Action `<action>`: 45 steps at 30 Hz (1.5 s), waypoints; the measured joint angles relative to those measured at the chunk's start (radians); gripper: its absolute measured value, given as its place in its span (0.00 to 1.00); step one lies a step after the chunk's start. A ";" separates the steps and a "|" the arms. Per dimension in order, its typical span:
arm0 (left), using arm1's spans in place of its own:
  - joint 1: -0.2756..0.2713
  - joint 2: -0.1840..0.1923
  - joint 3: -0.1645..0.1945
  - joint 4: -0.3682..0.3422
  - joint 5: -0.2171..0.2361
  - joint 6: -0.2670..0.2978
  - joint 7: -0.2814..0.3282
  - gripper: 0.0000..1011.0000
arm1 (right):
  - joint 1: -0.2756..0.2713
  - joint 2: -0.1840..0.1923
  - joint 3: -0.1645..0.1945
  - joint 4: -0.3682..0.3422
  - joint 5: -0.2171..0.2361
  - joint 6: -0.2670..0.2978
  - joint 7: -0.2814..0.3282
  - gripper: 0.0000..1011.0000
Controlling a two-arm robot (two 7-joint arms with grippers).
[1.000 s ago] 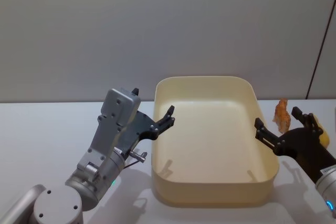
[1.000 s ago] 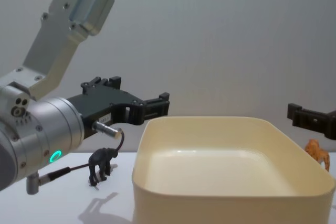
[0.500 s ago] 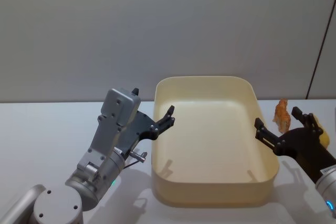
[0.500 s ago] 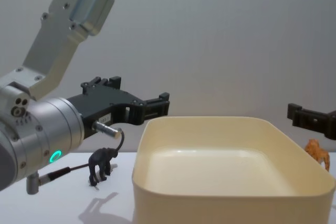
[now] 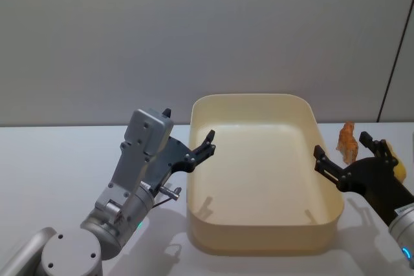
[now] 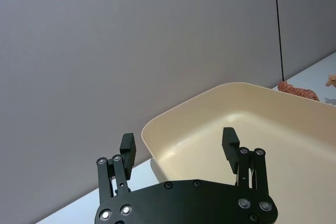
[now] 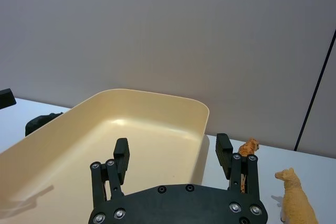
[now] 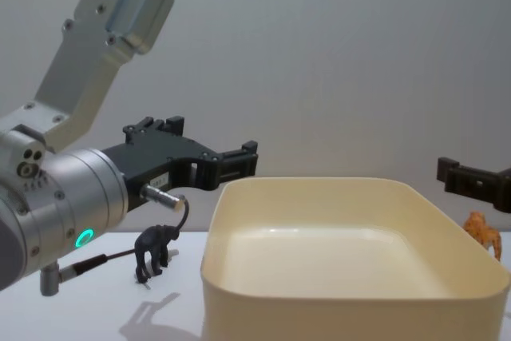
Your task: Pick up the toy alternately with two hands and place it into the central storage box.
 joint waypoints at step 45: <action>0.000 0.000 0.000 0.000 0.000 0.000 0.000 0.99 | -0.090 0.125 0.112 0.015 0.079 -0.017 -0.080 0.99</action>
